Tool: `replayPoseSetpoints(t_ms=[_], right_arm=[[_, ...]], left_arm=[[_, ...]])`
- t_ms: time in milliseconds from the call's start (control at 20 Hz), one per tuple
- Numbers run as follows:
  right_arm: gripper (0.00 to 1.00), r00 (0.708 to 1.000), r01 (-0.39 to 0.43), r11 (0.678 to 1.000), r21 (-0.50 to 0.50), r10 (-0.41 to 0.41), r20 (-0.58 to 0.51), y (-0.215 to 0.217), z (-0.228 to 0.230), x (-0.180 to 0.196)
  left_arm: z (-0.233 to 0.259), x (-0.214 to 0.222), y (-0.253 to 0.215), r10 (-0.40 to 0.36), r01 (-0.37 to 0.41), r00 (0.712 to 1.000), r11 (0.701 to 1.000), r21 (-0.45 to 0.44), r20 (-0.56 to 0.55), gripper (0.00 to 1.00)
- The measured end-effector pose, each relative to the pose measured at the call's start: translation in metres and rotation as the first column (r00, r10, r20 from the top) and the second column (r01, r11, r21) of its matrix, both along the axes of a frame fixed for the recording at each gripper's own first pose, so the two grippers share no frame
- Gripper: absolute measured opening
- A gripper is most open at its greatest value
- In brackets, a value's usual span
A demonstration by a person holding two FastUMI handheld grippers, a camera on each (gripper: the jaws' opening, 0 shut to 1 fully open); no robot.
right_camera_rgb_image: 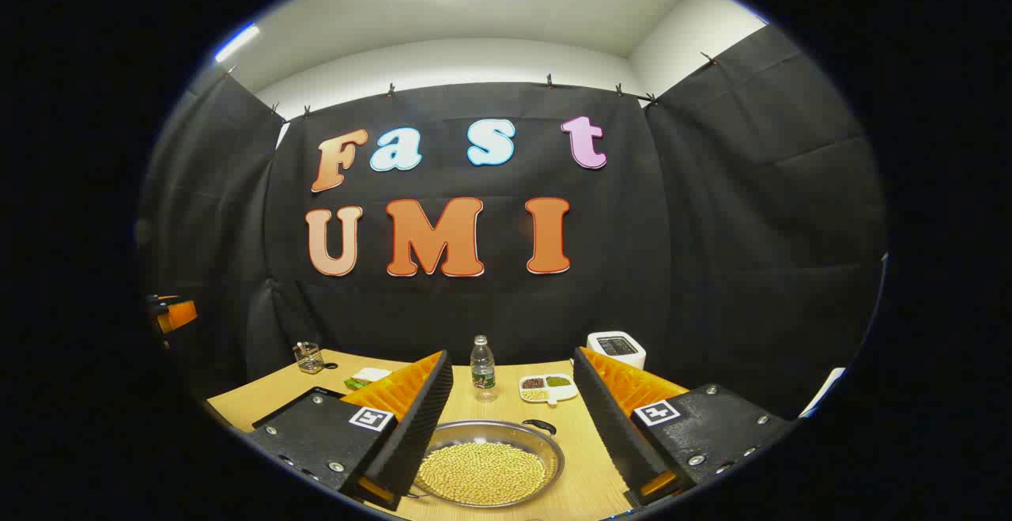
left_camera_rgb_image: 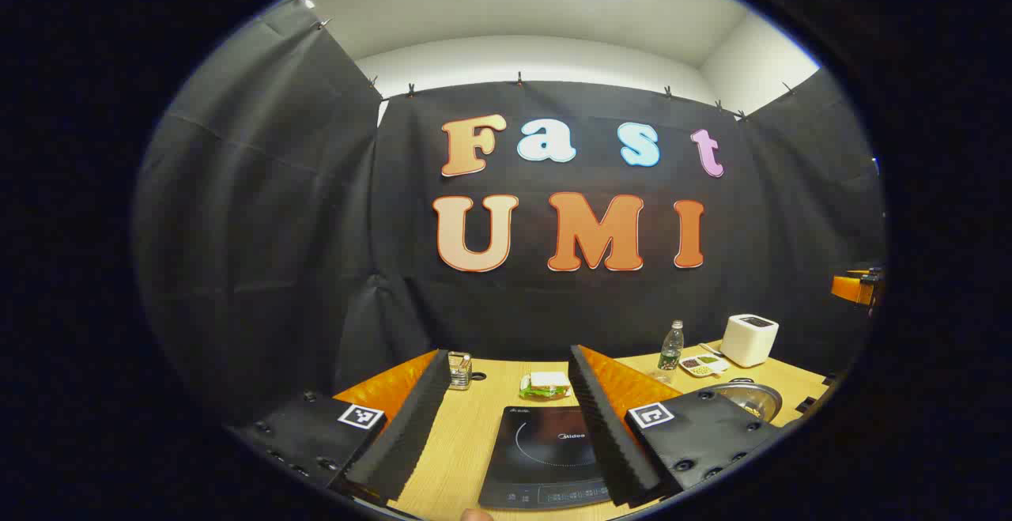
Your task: First push the handle of the pot to place it horizontally, then grasp the pot with both hands and set it on the induction cooktop.
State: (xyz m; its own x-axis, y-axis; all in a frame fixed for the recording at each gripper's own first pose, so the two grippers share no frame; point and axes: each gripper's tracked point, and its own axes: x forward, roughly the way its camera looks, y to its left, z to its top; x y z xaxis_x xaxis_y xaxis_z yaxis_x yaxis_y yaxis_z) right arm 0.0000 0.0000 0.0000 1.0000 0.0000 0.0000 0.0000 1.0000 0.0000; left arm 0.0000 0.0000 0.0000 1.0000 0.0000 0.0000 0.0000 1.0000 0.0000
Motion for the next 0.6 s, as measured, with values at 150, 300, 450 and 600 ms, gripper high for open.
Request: replayPoseSetpoints(t_ms=[150,300,450,600], right_arm=[[0.95,1.0,0.002,1.0,0.0,-0.002,0.002,-0.003,0.001,-0.001],[0.95,1.0,0.002,1.0,0.006,-0.002,0.002,-0.005,0.001,-0.001],[0.95,1.0,0.009,1.0,0.008,-0.009,-0.003,-0.008,-0.001,-0.005],[0.95,1.0,0.025,1.0,0.0,-0.025,0.003,-0.012,0.0,-0.006]], left_arm=[[0.003,0.001,-0.007,-0.005,0.005,1.0,1.0,0.007,0.004,0.97],[0.005,0.0,-0.004,0.006,-0.006,1.0,1.0,0.015,0.011,0.97],[0.006,-0.002,-0.005,0.004,-0.005,1.0,1.0,0.017,0.012,0.97],[0.006,-0.002,-0.001,0.012,-0.012,1.0,1.0,0.019,0.014,0.97]])
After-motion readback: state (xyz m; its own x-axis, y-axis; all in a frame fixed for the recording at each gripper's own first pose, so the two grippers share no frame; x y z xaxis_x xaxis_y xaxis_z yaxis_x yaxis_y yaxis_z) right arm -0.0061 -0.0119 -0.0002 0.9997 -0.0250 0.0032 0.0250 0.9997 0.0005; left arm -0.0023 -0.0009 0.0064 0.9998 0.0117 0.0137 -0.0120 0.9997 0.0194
